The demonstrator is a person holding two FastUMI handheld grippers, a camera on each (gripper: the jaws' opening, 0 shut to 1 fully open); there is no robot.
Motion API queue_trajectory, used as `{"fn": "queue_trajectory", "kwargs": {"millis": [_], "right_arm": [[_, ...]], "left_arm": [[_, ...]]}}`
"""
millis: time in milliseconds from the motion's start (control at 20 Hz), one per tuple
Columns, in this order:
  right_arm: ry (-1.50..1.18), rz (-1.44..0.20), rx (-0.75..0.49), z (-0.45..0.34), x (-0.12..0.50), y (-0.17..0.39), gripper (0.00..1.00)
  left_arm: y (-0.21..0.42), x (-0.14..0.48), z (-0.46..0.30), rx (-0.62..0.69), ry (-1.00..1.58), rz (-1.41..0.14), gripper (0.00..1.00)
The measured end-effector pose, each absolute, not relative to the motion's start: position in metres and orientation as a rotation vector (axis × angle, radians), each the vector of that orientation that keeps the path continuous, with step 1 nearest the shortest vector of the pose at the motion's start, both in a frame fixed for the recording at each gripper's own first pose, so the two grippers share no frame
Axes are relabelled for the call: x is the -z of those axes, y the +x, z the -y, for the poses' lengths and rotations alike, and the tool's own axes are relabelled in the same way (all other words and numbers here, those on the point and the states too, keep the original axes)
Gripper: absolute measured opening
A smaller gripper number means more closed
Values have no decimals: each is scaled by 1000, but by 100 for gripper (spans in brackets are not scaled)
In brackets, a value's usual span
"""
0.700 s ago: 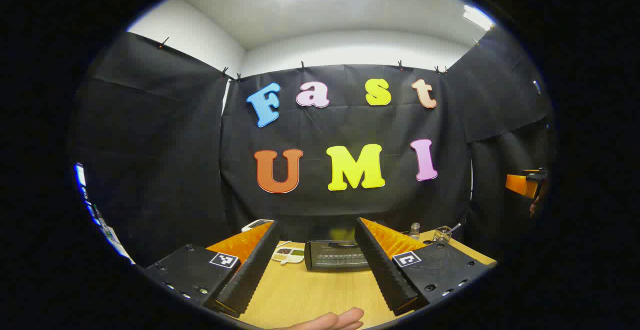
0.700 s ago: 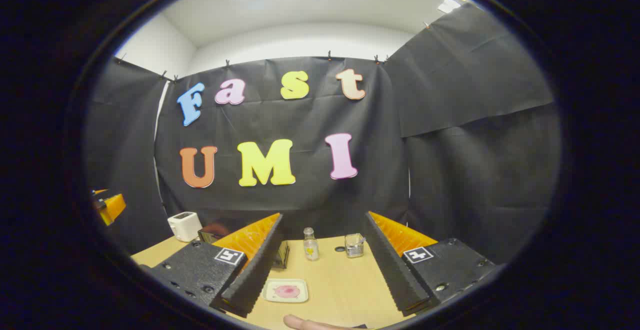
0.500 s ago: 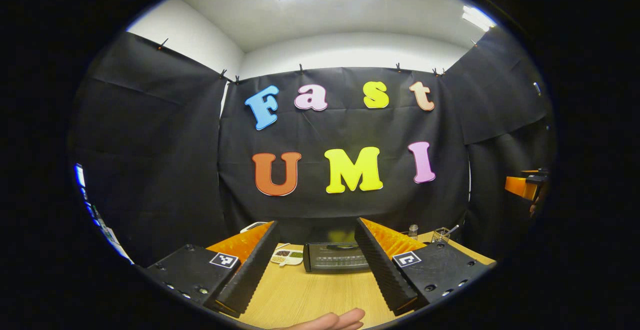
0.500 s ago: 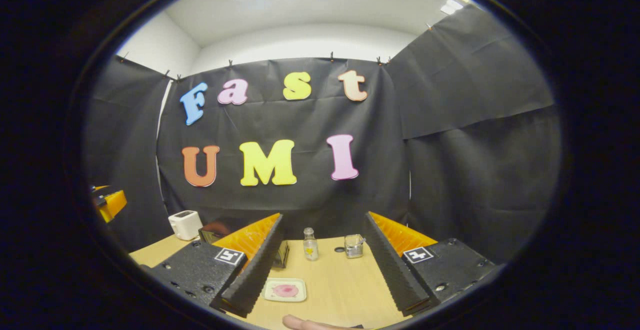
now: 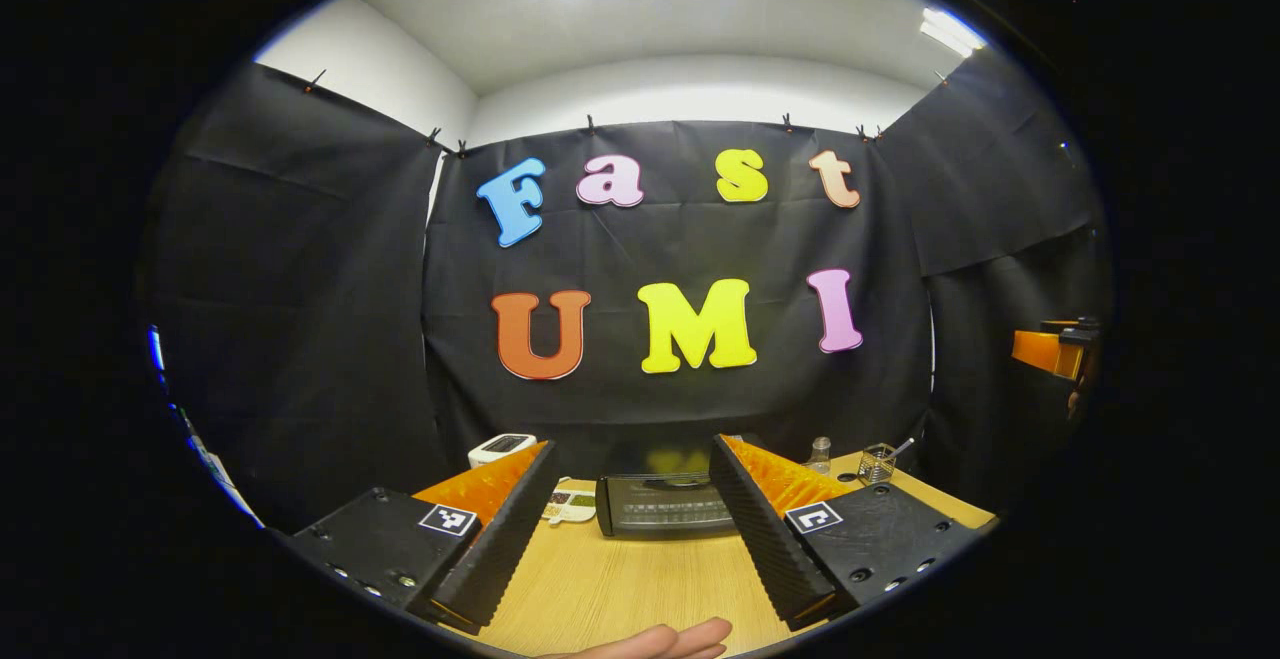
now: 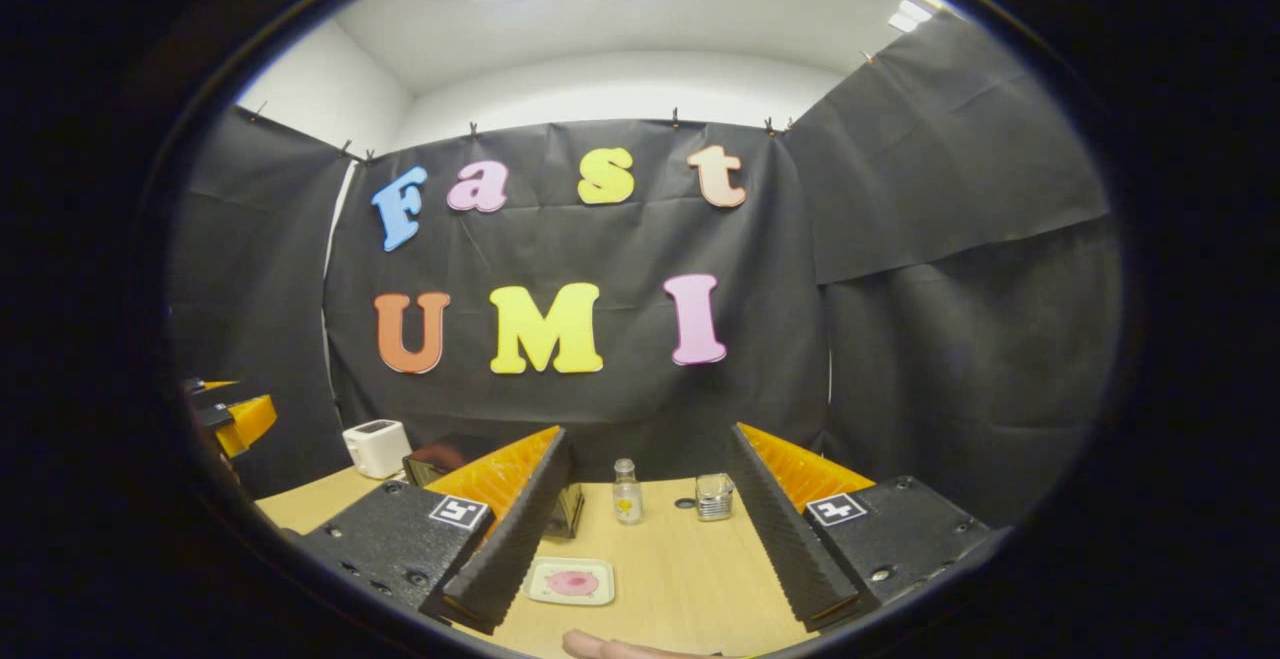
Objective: Open the electric oven with the left hand, put the food in, and close the electric oven.
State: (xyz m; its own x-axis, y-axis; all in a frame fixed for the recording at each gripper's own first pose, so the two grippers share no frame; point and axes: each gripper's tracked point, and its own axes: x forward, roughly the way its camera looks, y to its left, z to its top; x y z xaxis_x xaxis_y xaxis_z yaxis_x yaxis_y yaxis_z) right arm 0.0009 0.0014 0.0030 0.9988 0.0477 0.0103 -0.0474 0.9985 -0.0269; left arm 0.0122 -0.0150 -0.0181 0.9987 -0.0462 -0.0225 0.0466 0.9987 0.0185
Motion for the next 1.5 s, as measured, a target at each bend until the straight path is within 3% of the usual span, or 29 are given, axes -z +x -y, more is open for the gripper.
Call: {"fn": "queue_trajectory", "kwargs": {"millis": [350,400,500,800,900,950,1500], "right_arm": [[-36,26,-60,-1,2,25,96],[-40,26,-58,-1,2,28,100],[-45,19,-74,-9,4,37,96],[-36,-3,-82,-15,9,66,96],[-37,-11,-81,-11,12,78,100],[-40,-9,-77,-9,11,84,96],[-52,37,-47,24,-2,97,96]], "left_arm": [[42,37,27,66,20,-46,96],[49,40,27,65,15,-51,96],[65,45,30,72,-8,-67,96],[132,62,47,92,-44,-114,96],[156,80,60,119,-63,-164,96],[167,91,66,130,-71,-198,96],[278,213,100,133,-69,-528,97]]}}
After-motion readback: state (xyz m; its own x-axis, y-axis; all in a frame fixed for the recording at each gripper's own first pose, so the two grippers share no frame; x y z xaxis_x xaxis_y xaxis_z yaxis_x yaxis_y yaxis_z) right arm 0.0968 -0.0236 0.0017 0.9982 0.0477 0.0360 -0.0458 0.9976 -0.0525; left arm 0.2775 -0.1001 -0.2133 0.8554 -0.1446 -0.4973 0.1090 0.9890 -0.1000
